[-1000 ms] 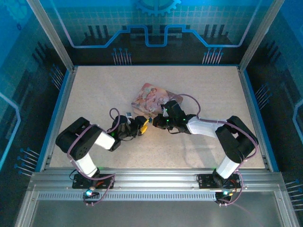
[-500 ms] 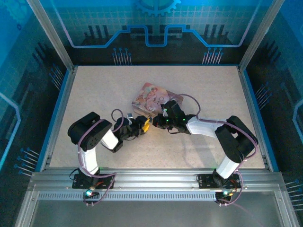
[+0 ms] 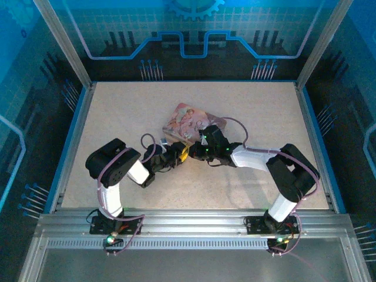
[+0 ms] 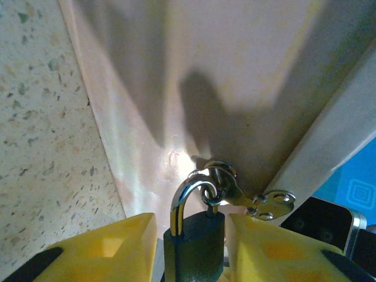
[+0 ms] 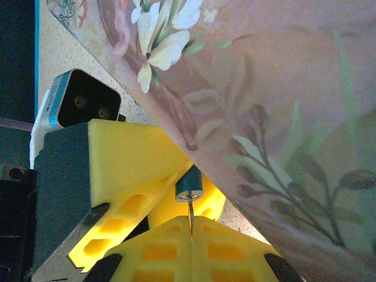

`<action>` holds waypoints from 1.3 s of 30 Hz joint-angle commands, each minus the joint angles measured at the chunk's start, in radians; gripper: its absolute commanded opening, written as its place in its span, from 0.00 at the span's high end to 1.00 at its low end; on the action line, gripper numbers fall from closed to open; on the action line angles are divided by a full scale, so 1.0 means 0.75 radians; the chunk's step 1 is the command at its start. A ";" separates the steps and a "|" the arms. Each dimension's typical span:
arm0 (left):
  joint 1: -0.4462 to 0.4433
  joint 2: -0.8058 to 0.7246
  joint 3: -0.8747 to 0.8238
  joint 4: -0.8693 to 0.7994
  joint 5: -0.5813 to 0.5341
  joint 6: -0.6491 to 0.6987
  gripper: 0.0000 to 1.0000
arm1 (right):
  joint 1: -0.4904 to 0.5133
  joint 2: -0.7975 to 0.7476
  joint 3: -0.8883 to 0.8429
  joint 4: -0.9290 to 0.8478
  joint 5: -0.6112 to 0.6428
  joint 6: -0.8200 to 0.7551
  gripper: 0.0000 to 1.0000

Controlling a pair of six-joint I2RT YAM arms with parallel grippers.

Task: Unlock the padlock with the key

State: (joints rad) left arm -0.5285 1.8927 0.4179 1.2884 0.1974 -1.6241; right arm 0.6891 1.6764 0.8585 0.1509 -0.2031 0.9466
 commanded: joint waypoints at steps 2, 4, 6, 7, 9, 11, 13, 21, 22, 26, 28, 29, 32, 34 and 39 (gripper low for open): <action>-0.009 0.008 0.012 0.145 -0.031 -0.014 0.73 | 0.028 0.015 0.019 0.013 -0.060 0.027 1.00; -0.009 0.000 0.002 0.142 -0.041 -0.010 0.76 | 0.022 0.005 0.020 0.014 -0.060 0.027 1.00; -0.009 -0.005 -0.003 0.139 -0.044 -0.008 0.78 | 0.016 -0.001 0.012 0.013 -0.066 0.030 1.00; -0.009 -0.006 -0.005 0.141 -0.047 -0.008 0.79 | 0.013 -0.002 0.008 0.016 -0.069 0.034 1.00; -0.009 -0.008 -0.008 0.139 -0.053 -0.003 0.80 | 0.011 -0.006 -0.003 0.029 -0.074 0.043 1.00; -0.009 -0.013 -0.007 0.130 -0.054 0.002 0.80 | 0.009 -0.006 -0.014 0.048 -0.081 0.057 1.00; -0.008 -0.016 -0.009 0.128 -0.055 0.004 0.80 | 0.010 -0.006 -0.018 0.063 -0.086 0.063 1.00; 0.007 -0.055 -0.026 0.067 -0.068 0.042 0.67 | 0.009 0.008 -0.005 0.059 -0.093 0.067 1.00; 0.013 -0.062 -0.033 0.057 -0.069 0.050 0.67 | 0.009 0.011 -0.003 0.058 -0.092 0.067 1.00; 0.029 -0.063 -0.048 0.055 -0.073 0.053 0.67 | 0.009 0.022 -0.001 0.058 -0.094 0.069 1.00; 0.030 -0.056 -0.044 0.062 -0.069 0.051 0.67 | 0.011 0.028 0.003 0.061 -0.100 0.071 1.00; 0.028 -0.055 -0.041 0.061 -0.064 0.051 0.69 | 0.012 0.030 0.005 0.063 -0.101 0.071 1.00; 0.030 -0.054 -0.040 0.066 -0.065 0.053 0.75 | 0.012 0.031 0.007 0.063 -0.101 0.073 1.00; 0.031 -0.055 -0.042 0.066 -0.065 0.059 0.80 | 0.013 0.024 0.003 0.063 -0.094 0.068 1.00; 0.029 -0.076 -0.038 0.055 -0.059 0.069 0.90 | 0.012 -0.008 -0.006 0.032 -0.069 0.023 0.86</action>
State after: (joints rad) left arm -0.5076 1.8648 0.3908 1.2884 0.1616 -1.5898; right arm 0.6880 1.6783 0.8562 0.1734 -0.2211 0.9867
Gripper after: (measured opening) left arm 0.143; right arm 0.110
